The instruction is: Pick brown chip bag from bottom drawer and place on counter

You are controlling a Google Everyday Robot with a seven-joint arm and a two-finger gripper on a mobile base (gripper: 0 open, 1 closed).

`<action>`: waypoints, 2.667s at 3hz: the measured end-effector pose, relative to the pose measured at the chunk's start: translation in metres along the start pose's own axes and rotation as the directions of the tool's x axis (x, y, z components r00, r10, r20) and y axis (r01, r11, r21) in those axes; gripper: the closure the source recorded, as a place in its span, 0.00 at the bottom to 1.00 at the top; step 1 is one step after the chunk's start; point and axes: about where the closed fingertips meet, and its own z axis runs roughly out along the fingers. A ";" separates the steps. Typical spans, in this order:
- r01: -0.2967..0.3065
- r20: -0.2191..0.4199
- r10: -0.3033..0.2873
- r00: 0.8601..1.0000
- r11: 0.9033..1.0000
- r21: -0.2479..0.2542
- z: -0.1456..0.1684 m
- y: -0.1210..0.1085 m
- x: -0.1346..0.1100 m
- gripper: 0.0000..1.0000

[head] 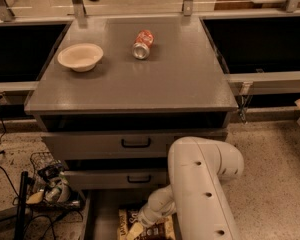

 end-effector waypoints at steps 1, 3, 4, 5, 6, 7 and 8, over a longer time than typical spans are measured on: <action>0.000 0.000 0.000 1.000 1.000 0.000 0.000 0.000 0.000 0.00; 0.002 -0.042 -0.003 0.999 1.000 -0.013 0.023 0.002 0.006 0.00; 0.002 -0.043 -0.003 0.999 1.000 -0.013 0.023 0.002 0.006 0.26; 0.002 -0.043 -0.003 0.999 1.000 -0.013 0.023 0.002 0.006 0.50; 0.002 -0.043 -0.003 0.999 1.000 -0.013 0.023 0.002 0.006 0.73; 0.002 -0.043 -0.003 0.999 1.000 -0.013 0.023 0.002 0.006 0.96; 0.002 -0.043 -0.003 0.999 1.000 -0.013 0.023 0.002 0.006 1.00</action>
Offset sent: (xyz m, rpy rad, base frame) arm -0.0027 0.0101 -0.0189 -0.0632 0.0107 0.0189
